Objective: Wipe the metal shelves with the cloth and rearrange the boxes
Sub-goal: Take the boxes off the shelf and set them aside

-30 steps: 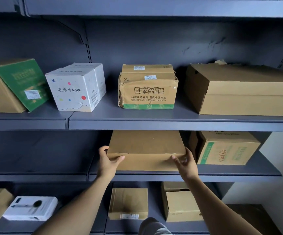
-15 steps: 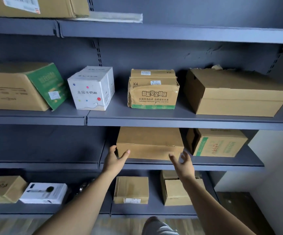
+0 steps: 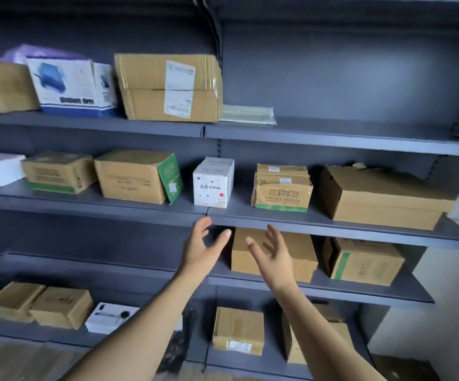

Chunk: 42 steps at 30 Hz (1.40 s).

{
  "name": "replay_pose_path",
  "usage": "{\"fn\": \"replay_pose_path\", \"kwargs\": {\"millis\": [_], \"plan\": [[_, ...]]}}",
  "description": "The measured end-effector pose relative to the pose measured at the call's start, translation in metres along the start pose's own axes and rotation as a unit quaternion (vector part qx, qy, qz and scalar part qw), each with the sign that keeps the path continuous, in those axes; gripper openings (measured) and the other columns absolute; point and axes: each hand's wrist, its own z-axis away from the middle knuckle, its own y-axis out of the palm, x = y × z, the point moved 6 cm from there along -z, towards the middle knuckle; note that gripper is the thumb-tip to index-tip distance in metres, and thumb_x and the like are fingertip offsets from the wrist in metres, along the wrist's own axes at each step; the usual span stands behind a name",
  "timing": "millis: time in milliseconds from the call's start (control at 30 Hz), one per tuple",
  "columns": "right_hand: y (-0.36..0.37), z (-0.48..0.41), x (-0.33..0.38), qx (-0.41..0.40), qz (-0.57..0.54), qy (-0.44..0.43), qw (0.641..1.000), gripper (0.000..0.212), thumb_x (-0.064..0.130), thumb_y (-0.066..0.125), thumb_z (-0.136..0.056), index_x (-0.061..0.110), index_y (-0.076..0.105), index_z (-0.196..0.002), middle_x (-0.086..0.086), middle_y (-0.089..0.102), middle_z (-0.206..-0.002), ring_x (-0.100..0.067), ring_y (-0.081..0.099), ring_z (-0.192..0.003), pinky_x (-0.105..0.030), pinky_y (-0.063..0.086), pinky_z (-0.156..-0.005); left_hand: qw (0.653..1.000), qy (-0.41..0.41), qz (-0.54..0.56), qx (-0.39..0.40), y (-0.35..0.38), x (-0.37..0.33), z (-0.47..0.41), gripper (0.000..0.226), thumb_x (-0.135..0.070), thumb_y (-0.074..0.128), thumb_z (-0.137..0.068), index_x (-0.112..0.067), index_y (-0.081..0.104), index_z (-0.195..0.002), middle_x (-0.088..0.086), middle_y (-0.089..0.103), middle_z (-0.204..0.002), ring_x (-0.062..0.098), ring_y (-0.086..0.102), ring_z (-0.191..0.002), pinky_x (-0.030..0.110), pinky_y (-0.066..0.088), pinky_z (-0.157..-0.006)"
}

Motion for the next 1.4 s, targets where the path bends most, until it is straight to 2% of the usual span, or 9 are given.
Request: {"fn": "replay_pose_path", "kwargs": {"millis": [167, 300, 433, 633, 833, 1033, 1200, 1300, 1400], "plan": [[0.017, -0.011, 0.126, 0.005, -0.035, -0.132, 0.991, 0.068, 0.037, 0.076, -0.089, 0.028, 0.043, -0.148, 0.016, 0.05, -0.142, -0.005, 0.053, -0.126, -0.026, 0.042, -0.106, 0.99, 0.133, 0.013, -0.038, -0.07, -0.115, -0.026, 0.047, -0.031, 0.075, -0.089, -0.034, 0.048, -0.128, -0.023, 0.055, -0.127, 0.005, 0.051, -0.126, 0.025, 0.041, -0.105], [0.029, -0.032, 0.201, 0.005, -0.059, -0.194, 0.979, 0.072, 0.042, 0.076, -0.087, 0.029, 0.043, -0.149, 0.014, 0.051, -0.144, -0.007, 0.053, -0.129, -0.032, 0.044, -0.109, 0.979, 0.196, 0.013, -0.058, -0.109, -0.186, -0.046, 0.059, -0.052, 0.075, -0.082, -0.039, 0.046, -0.132, -0.023, 0.053, -0.134, 0.001, 0.049, -0.128, 0.029, 0.038, -0.108], [0.037, -0.06, 0.255, -0.002, -0.06, -0.249, 0.967, 0.073, 0.044, 0.075, -0.086, 0.029, 0.042, -0.15, 0.013, 0.052, -0.144, -0.004, 0.054, -0.128, -0.023, 0.043, -0.1, 0.97, 0.228, 0.013, -0.087, -0.132, -0.227, -0.081, 0.054, -0.038, 0.074, -0.088, -0.034, 0.045, -0.134, -0.019, 0.053, -0.134, 0.001, 0.051, -0.126, 0.03, 0.04, -0.108], [0.056, -0.127, 0.284, -0.007, -0.067, -0.272, 0.96, 0.069, 0.043, 0.074, -0.088, 0.033, 0.04, -0.148, 0.013, 0.049, -0.145, -0.007, 0.054, -0.127, -0.029, 0.046, -0.103, 0.963, 0.241, -0.034, -0.115, -0.155, -0.235, -0.162, 0.062, -0.04, 0.075, -0.087, -0.026, 0.045, -0.139, -0.016, 0.053, -0.136, 0.005, 0.05, -0.128, 0.039, 0.041, -0.112], [0.087, -0.215, 0.286, -0.023, -0.057, -0.271, 0.961, 0.074, 0.046, 0.075, -0.086, 0.033, 0.04, -0.15, 0.012, 0.049, -0.147, -0.009, 0.053, -0.129, -0.041, 0.046, -0.11, 0.951, 0.238, -0.063, -0.188, -0.188, -0.225, -0.251, 0.068, -0.045, 0.074, -0.087, -0.027, 0.04, -0.144, -0.015, 0.044, -0.142, 0.002, 0.038, -0.128, 0.026, 0.033, -0.104], [0.114, -0.297, 0.298, -0.051, -0.031, -0.264, 0.963, 0.076, 0.053, 0.072, -0.088, 0.038, 0.035, -0.153, 0.013, 0.041, -0.156, -0.012, 0.042, -0.14, -0.045, 0.039, -0.116, 0.943, 0.209, -0.067, -0.252, -0.207, -0.211, -0.317, 0.08, -0.045, 0.077, -0.084, -0.032, 0.032, -0.149, -0.005, 0.036, -0.153, 0.014, 0.037, -0.136, 0.032, 0.035, -0.106], [0.136, -0.329, 0.298, -0.043, -0.009, -0.261, 0.964, 0.076, 0.059, 0.068, -0.089, 0.042, 0.034, -0.154, 0.014, 0.043, -0.155, -0.011, 0.042, -0.141, -0.037, 0.035, -0.118, 0.947, 0.181, -0.021, -0.265, -0.218, -0.199, -0.35, 0.084, -0.047, 0.077, -0.083, -0.034, 0.029, -0.151, -0.014, 0.04, -0.142, 0.01, 0.043, -0.127, 0.03, 0.036, -0.102], [0.141, -0.333, 0.296, -0.04, 0.004, -0.25, 0.967, 0.072, 0.057, 0.066, -0.091, 0.039, 0.035, -0.154, 0.013, 0.045, -0.153, -0.009, 0.042, -0.14, -0.025, 0.032, -0.11, 0.956, 0.164, -0.008, -0.241, -0.217, -0.191, -0.363, 0.078, -0.048, 0.077, -0.082, -0.032, 0.037, -0.147, -0.011, 0.051, -0.135, 0.013, 0.052, -0.12, 0.028, 0.039, -0.098], [0.143, -0.33, 0.295, -0.045, 0.011, -0.234, 0.971, 0.068, 0.055, 0.064, -0.093, 0.038, 0.037, -0.153, 0.009, 0.051, -0.148, -0.011, 0.046, -0.135, -0.024, 0.034, -0.106, 0.958, 0.176, -0.013, -0.225, -0.213, -0.192, -0.365, 0.075, -0.046, 0.079, -0.081, -0.029, 0.04, -0.143, -0.008, 0.056, -0.129, 0.013, 0.055, -0.115, 0.026, 0.039, -0.096]]}}
